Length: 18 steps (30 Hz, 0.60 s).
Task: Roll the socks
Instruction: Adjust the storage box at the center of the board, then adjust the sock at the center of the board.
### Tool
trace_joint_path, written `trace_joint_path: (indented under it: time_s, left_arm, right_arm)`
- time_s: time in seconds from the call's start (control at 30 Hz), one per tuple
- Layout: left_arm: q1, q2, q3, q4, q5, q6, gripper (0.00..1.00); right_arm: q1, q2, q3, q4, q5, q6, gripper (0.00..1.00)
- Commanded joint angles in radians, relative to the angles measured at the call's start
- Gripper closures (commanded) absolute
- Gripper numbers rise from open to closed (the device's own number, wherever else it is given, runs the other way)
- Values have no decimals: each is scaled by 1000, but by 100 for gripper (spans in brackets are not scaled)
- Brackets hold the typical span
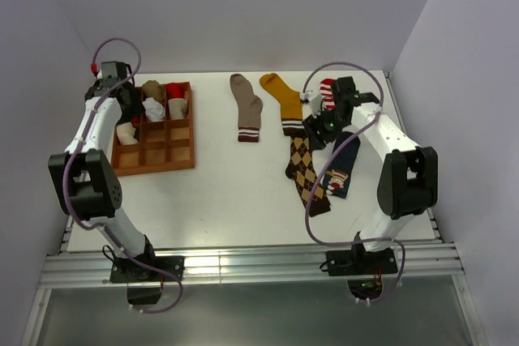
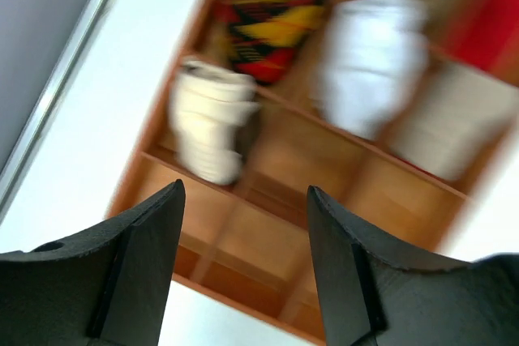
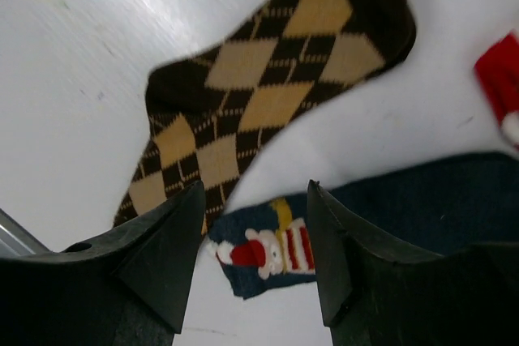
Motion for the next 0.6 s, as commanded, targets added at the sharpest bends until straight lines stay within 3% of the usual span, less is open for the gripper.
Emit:
trace_joint_path:
  time_s: [0.0,0.13,0.27,0.4,0.57]
  left_arm:
    - [-150,-161,-24,29,14,-11,35]
    - [-317,-215,-117,85,20,-67,36]
    - [-489,-241,-275,251,101,-160,37]
    - [-567,-211,-377,349,110,-238,39]
    - [-581,-189,-464,392,95,-275,40]
  right_arm:
    - [1,-92,-126,50,163,-45,40]
    - [-1,-156,-305,75,200,-97,42]
    - [9,-161,-353,69,215,-120,43]
    - [47,-170,-356,67,237,-109,44]
    - [130,-138,-361,81,272,-94,45]
